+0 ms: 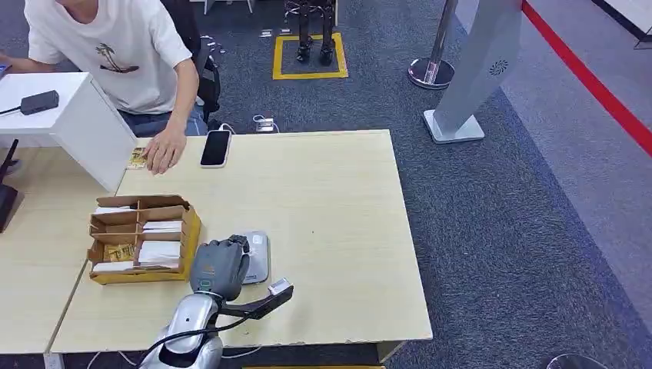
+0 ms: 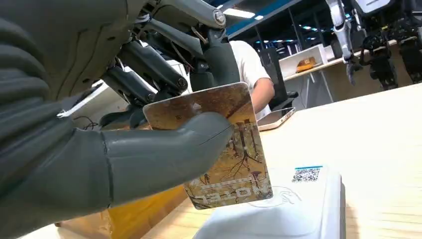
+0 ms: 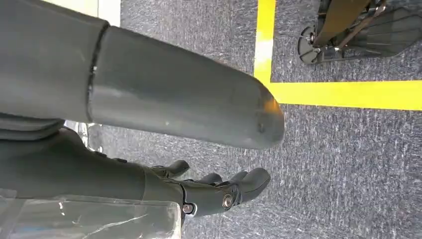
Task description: Pass the card to the sensor for recognition and then transmit it.
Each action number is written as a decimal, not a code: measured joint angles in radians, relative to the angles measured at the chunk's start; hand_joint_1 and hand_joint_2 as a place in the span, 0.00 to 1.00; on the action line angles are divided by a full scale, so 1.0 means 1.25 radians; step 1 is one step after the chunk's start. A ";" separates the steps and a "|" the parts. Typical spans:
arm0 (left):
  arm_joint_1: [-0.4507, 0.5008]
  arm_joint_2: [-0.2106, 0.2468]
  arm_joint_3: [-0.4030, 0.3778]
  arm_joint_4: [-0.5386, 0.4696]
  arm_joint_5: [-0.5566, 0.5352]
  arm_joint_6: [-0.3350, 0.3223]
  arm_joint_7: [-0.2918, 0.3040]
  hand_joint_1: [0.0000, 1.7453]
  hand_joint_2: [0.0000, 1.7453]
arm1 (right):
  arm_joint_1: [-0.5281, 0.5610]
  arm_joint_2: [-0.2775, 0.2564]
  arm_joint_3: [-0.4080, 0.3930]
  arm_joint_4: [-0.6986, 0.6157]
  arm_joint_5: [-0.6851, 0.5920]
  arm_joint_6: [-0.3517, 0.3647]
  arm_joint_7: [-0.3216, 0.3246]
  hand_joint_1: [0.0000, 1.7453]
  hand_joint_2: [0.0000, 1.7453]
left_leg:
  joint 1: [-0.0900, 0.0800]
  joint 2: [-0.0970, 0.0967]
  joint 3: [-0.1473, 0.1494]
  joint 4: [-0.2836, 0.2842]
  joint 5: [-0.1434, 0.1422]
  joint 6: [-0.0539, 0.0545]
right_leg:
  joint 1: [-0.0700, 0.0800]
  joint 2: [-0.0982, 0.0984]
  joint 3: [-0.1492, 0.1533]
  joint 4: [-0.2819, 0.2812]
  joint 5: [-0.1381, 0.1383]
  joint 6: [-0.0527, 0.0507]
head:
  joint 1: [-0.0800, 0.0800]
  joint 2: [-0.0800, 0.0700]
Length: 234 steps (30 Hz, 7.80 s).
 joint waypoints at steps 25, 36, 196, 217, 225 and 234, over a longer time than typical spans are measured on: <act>0.002 0.005 0.000 -0.022 0.000 -0.004 0.003 1.00 1.00 | 0.000 0.000 0.000 0.000 -0.016 -0.001 -0.002 0.00 0.00 | 0.000 0.000 0.000 0.000 0.000 0.000 | 0.000 0.000 0.000 0.000 0.000 0.000 | 0.000 0.000; 0.006 -0.006 0.000 -0.007 0.000 -0.009 -0.010 1.00 1.00 | 0.000 0.000 0.000 0.000 -0.024 -0.002 -0.003 0.00 0.00 | 0.000 0.000 0.000 0.000 0.000 0.000 | 0.000 0.000 0.000 0.000 0.000 0.000 | 0.000 0.000; -0.061 0.258 0.066 -0.245 0.258 -0.264 -0.114 0.00 1.00 | 0.002 -0.012 0.000 -0.002 -0.107 0.002 -0.008 0.00 0.00 | 0.000 0.001 0.000 0.000 0.001 -0.001 | 0.000 0.001 -0.001 0.001 0.001 0.000 | 0.000 0.000; 0.088 0.322 0.067 -0.352 0.262 -0.267 -0.074 0.00 1.00 | 0.002 -0.012 0.000 -0.002 -0.122 -0.002 -0.013 0.00 0.00 | 0.000 0.001 0.000 0.000 0.001 -0.001 | 0.000 0.001 -0.001 0.000 0.000 0.000 | 0.000 0.000; 0.132 0.323 0.088 -0.382 0.251 -0.274 -0.059 0.00 1.00 | 0.002 -0.012 0.000 -0.002 -0.120 -0.001 -0.014 0.00 0.00 | 0.000 0.001 0.000 0.000 0.001 -0.001 | 0.000 0.001 0.000 0.000 0.001 0.000 | 0.000 0.000; 0.189 0.312 0.117 -0.396 0.190 -0.283 -0.024 0.00 1.00 | 0.002 -0.012 0.000 -0.002 -0.114 -0.003 -0.005 0.00 0.00 | 0.000 0.000 0.000 0.000 0.001 -0.001 | 0.000 0.000 0.000 0.000 0.000 0.000 | 0.000 0.000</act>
